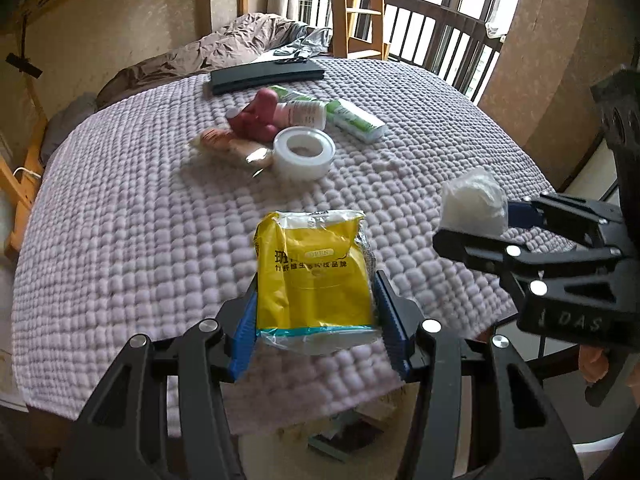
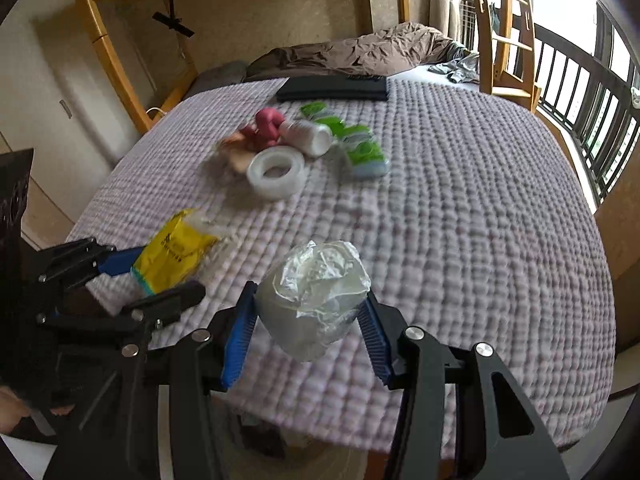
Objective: Collect trash
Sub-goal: 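Carry the plastic wrap and yellow packet in both tools over the bin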
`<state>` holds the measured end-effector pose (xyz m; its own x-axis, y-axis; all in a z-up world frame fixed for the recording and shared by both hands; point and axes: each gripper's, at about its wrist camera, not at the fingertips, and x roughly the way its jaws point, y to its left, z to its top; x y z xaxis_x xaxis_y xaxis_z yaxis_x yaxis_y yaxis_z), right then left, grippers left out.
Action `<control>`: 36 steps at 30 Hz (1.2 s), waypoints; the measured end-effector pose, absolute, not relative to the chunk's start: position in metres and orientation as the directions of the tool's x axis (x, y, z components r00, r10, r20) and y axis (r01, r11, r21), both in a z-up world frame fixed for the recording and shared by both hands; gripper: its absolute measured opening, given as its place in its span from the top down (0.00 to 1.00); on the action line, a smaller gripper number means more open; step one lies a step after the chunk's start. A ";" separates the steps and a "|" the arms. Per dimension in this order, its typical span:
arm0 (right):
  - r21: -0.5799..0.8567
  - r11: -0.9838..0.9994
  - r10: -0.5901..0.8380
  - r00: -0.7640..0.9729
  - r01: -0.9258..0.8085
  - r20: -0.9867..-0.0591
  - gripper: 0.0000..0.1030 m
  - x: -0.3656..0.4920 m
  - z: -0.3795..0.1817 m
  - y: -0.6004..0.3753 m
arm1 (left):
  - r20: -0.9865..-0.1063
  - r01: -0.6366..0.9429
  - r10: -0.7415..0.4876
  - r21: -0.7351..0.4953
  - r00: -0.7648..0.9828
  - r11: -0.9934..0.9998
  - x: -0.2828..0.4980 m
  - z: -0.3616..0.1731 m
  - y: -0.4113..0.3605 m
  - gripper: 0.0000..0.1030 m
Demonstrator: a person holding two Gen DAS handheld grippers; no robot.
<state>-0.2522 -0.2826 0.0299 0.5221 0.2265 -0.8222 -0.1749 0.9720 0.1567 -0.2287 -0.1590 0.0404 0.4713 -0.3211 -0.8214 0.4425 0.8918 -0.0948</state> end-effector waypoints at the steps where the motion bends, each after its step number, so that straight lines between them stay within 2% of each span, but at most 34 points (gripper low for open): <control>1: 0.161 0.971 0.231 0.517 -0.177 -0.824 0.53 -0.256 0.029 -0.281 | -0.821 0.441 -0.321 -0.095 0.471 0.892 -0.233 0.041 -0.155 0.47; 21: 0.191 0.951 0.286 0.457 -0.242 -0.842 0.53 -0.320 0.035 -0.256 | -0.842 0.504 -0.354 -0.117 0.407 0.856 -0.297 0.042 -0.125 0.47; 36: 0.218 0.947 0.296 0.378 -0.237 -0.877 0.53 -0.352 0.012 -0.250 | -0.882 0.549 -0.340 -0.116 0.326 0.828 -0.334 0.024 -0.124 0.47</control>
<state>-0.3519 -0.2497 0.0121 0.3777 0.2965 -0.8772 -0.2367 0.9468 0.2181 -0.3344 -0.1238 0.0235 0.3265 -0.3399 -0.8820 0.5493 0.8276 -0.1157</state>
